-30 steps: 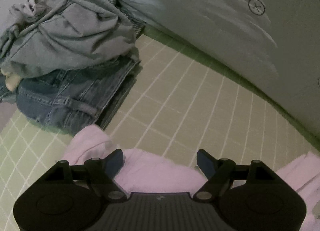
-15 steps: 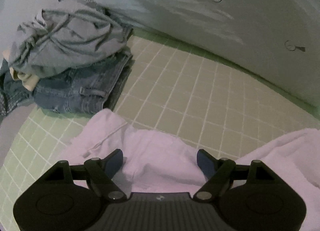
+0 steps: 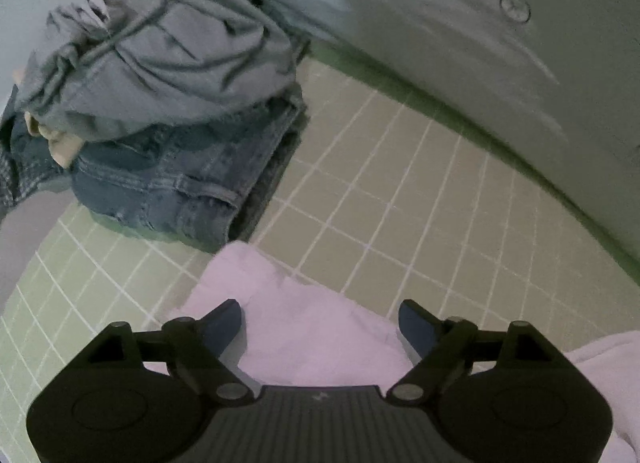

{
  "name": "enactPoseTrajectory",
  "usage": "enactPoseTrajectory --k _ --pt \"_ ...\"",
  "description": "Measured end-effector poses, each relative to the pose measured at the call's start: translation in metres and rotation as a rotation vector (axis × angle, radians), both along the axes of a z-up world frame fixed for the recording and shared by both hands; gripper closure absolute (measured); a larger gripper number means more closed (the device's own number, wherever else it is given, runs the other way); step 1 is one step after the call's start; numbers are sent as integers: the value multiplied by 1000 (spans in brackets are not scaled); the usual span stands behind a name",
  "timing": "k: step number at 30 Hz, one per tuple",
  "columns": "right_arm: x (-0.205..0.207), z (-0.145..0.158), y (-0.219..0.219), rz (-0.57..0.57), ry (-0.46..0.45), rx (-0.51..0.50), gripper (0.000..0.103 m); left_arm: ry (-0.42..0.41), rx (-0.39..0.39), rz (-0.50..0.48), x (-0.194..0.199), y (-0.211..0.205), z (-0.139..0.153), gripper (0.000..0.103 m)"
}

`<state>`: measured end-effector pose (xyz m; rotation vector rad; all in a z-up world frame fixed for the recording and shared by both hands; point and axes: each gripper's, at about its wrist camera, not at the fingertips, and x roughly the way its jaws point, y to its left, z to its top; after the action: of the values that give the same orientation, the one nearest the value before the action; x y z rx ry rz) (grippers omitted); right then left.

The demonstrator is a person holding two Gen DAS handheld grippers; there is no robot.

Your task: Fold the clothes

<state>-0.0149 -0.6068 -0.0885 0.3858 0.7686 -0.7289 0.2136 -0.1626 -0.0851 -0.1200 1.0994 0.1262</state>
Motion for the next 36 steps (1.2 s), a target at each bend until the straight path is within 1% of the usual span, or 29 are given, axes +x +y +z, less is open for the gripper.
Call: enactPoseTrajectory --k 1,3,5,8,11,12,14,16,18,21,22,23,25,27,29,30,32,33,35,36 --pt "5 -2 0 2 -4 14 23 9 -3 11 0 -2 -3 17" --pt "5 -1 10 9 -5 40 23 1 8 30 -6 -2 -7 22" --pt "1 -5 10 24 -9 60 23 -16 24 42 -17 1 -4 43" --pt "-9 -5 21 41 -9 59 23 -29 2 72 -37 13 4 62" --pt "-26 -4 32 49 -14 81 23 -23 -28 95 -68 27 9 66" --pt "-32 -5 35 53 -12 91 23 -19 -24 95 -82 30 8 68" --pt "-44 -7 42 65 -5 106 23 -15 -22 92 -110 35 4 77" --pt "-58 -10 49 79 8 109 23 0 -45 106 -140 37 -5 80" --pt "-70 -15 52 84 24 124 23 23 -61 115 -161 40 -13 81" --pt "-77 -24 49 73 49 174 23 50 -82 125 -176 42 -18 82" --pt "-76 -25 47 68 51 188 23 55 -92 129 -180 42 -16 80" --pt "-75 -27 44 63 53 202 23 57 -100 129 -182 41 -12 75" --pt "-70 -25 39 74 43 203 23 41 -124 117 -183 41 2 70" --pt "-62 -21 37 95 31 179 23 -37 -149 89 -180 39 30 65" --pt "-54 -18 34 114 16 152 23 -118 -171 60 -176 37 57 53" --pt "-51 -17 32 117 9 143 23 -171 -160 42 -169 35 70 50" --pt "-45 -18 26 114 -5 131 23 -270 -104 -11 -148 24 91 41" --pt "-41 -20 22 110 -7 129 23 -300 -77 -41 -132 15 94 40" --pt "-34 -24 16 93 -4 139 23 -281 -59 -83 -98 -2 90 40" --pt "-30 -25 13 81 -1 147 23 -254 -71 -114 -82 -9 83 40"
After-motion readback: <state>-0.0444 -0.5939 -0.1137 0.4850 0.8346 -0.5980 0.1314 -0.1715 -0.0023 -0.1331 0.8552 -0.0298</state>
